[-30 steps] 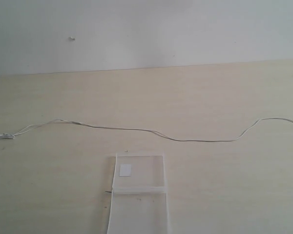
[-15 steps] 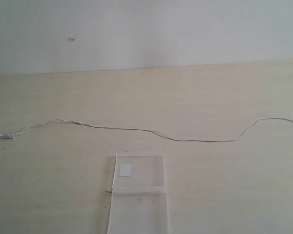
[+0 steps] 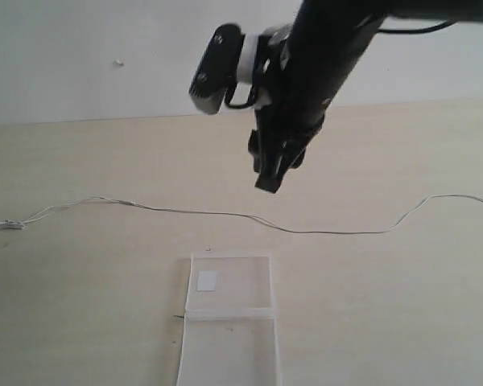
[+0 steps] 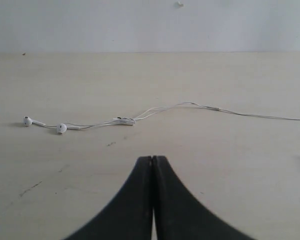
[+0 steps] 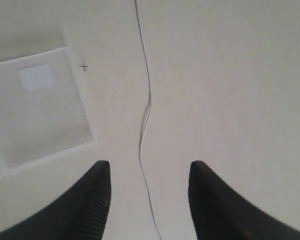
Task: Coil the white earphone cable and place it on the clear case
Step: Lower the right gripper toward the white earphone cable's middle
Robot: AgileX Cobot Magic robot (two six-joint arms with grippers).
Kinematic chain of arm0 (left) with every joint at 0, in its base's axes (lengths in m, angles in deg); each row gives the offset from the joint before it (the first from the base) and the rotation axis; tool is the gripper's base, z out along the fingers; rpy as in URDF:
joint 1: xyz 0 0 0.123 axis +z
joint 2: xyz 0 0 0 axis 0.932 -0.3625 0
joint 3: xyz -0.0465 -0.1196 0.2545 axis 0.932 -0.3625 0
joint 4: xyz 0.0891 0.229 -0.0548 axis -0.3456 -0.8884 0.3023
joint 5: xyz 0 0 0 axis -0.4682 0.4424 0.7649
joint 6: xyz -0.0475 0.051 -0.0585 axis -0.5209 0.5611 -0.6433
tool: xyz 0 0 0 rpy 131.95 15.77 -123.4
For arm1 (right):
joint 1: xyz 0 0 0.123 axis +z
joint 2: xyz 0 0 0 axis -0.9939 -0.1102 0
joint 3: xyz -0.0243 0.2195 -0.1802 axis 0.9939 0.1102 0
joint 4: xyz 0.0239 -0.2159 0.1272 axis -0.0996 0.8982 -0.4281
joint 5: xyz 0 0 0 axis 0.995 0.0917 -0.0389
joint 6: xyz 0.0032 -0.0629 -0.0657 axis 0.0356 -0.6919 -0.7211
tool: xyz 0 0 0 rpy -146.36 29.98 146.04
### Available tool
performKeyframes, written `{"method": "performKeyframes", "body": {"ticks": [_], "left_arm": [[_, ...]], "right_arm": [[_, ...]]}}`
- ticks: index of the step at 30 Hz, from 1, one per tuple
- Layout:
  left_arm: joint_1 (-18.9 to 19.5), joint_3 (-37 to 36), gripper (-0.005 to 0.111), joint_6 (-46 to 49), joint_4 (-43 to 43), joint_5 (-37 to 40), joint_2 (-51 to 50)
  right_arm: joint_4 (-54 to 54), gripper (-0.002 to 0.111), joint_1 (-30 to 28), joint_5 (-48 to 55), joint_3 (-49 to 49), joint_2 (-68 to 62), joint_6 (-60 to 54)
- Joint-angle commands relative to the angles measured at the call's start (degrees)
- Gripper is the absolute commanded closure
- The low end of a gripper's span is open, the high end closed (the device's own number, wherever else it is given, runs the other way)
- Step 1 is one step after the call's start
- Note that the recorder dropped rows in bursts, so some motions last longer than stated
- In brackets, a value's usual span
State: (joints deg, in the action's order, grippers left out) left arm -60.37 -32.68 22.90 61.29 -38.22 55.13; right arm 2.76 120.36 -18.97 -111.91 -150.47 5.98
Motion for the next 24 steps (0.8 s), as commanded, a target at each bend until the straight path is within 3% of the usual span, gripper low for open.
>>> {"method": "performKeyframes", "body": {"ticks": [1, 6, 17, 24], "left_arm": [[-0.48, -0.18, 0.107, 0.03, -0.01, -0.55, 0.32], [-0.48, -0.18, 0.107, 0.03, -0.01, -0.55, 0.32], [-0.48, -0.18, 0.107, 0.03, -0.01, -0.55, 0.32], [-0.48, -0.18, 0.107, 0.03, -0.01, -0.55, 0.32]], "right_arm": [[11.31, 0.058, 3.04, -3.48, -1.75, -8.01, 8.3], [16.74, 0.046, 3.63, -5.46, -2.98, -14.91, 14.4], [20.03, 0.046, 3.63, -10.42, -3.86, -21.36, 15.86], [25.61, 0.046, 3.51, -12.93, -3.86, -23.02, 22.48]]}}
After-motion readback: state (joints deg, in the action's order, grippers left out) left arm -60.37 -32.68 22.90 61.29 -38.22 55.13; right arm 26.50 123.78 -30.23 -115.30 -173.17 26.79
